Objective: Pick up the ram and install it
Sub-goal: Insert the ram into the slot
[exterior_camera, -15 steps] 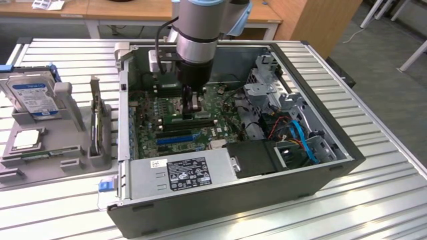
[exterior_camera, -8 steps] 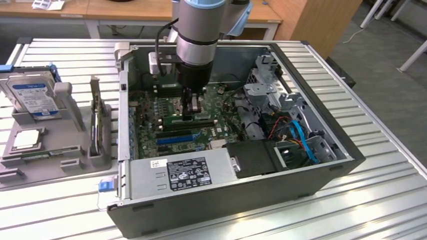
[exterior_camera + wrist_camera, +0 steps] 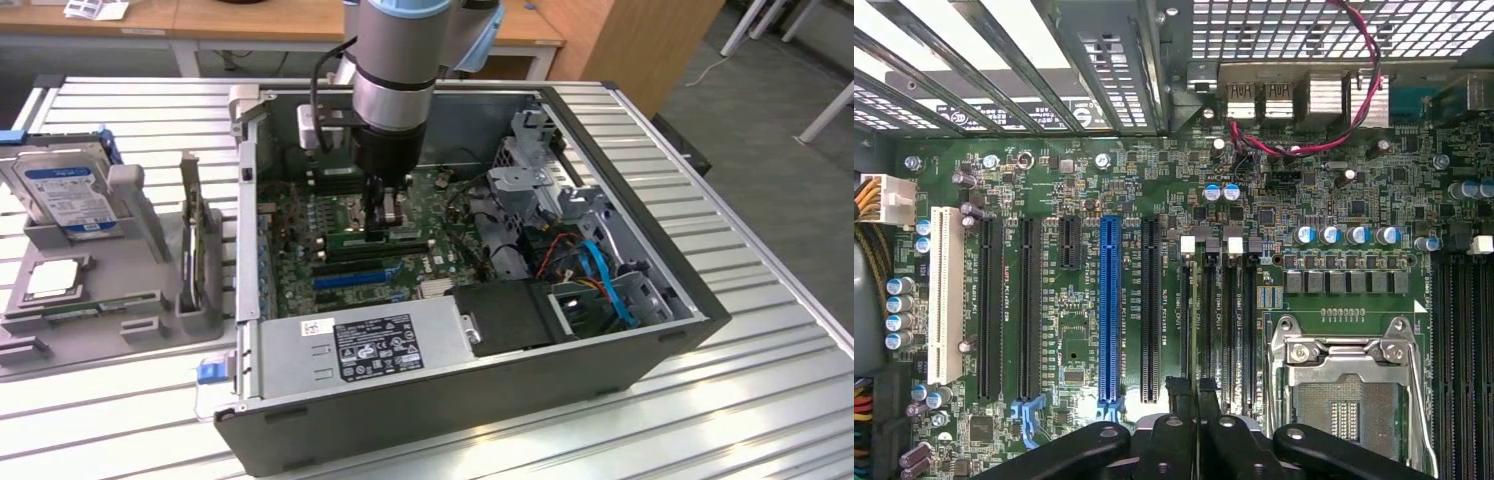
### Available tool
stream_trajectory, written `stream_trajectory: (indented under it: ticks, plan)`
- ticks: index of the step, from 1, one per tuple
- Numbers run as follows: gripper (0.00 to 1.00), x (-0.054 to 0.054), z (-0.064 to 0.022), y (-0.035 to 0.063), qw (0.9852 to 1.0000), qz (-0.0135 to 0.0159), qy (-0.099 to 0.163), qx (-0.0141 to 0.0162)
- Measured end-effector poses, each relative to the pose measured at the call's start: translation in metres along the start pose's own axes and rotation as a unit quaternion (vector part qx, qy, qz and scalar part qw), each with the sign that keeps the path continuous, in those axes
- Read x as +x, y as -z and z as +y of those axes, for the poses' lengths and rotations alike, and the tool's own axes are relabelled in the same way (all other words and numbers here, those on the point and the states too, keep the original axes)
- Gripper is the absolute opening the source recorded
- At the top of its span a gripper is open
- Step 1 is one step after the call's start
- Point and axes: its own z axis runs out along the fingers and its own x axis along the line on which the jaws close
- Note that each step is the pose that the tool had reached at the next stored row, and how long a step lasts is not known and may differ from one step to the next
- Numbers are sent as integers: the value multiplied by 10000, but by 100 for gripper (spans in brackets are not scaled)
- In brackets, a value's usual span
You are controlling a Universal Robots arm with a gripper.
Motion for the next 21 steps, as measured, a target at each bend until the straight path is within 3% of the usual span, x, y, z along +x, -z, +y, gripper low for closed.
stream_trajectory:
  ticks: [21]
  plan:
    - [12,-1,1,-27,10000,4,0,0]
